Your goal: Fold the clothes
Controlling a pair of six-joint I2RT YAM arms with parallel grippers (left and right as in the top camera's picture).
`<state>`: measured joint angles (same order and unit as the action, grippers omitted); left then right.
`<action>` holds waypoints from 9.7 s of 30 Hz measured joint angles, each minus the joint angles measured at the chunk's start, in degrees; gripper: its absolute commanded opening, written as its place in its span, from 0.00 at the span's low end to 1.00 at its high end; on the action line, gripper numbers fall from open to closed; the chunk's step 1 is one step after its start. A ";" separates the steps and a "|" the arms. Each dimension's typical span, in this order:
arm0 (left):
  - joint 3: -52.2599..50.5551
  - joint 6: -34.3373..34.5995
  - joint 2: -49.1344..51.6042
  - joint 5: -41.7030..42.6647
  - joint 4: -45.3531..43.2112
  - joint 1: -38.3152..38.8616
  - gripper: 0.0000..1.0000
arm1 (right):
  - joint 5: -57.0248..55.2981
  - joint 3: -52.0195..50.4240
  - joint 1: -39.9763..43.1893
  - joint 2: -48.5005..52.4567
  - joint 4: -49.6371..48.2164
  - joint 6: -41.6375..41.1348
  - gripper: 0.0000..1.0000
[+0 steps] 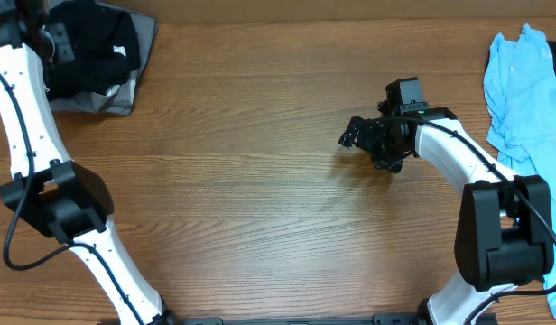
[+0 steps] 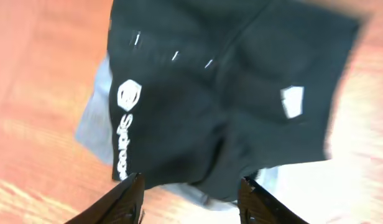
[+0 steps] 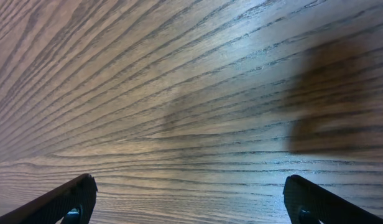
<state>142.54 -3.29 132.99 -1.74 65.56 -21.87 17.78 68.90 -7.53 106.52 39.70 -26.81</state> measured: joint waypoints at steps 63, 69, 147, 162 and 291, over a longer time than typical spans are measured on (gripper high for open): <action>1.92 9.53 18.23 6.32 -37.66 -0.74 0.82 | -0.22 0.50 0.22 0.02 6.84 -1.55 0.91; 1.92 10.45 5.25 7.91 -33.11 -0.33 1.00 | -5.49 5.62 1.25 -2.01 13.29 -1.57 0.91; 2.89 10.86 -7.82 8.85 -0.85 0.52 1.00 | -23.58 -63.17 7.43 -105.18 -31.78 3.56 1.00; 2.89 10.86 -7.82 8.85 -0.83 0.52 1.00 | -22.01 -67.84 7.43 -105.74 -35.91 6.56 1.00; -142.07 8.90 -132.26 5.62 -61.61 20.28 1.00 | -17.99 -67.84 7.43 -105.79 -34.56 19.15 1.00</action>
<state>0.47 5.61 0.73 3.88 3.95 -1.58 -0.21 1.06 -0.10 0.73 5.15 -7.66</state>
